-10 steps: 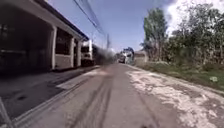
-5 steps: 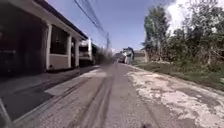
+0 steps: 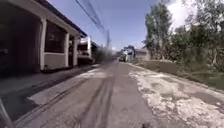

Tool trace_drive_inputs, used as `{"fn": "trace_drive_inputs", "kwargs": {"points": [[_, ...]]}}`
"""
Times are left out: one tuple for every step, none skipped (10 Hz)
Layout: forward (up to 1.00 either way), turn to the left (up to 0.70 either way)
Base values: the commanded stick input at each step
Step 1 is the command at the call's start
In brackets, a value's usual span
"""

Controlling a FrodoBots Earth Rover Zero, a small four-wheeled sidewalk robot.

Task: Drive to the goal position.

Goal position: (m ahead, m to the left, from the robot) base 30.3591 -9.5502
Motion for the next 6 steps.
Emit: {"fn": "trace_drive_inputs", "kwargs": {"points": [[1.0,0.0],[1.0,0.0],[1.0,0.0],[1.0,0.0],[1.0,0.0],[1.0,0.0]]}}
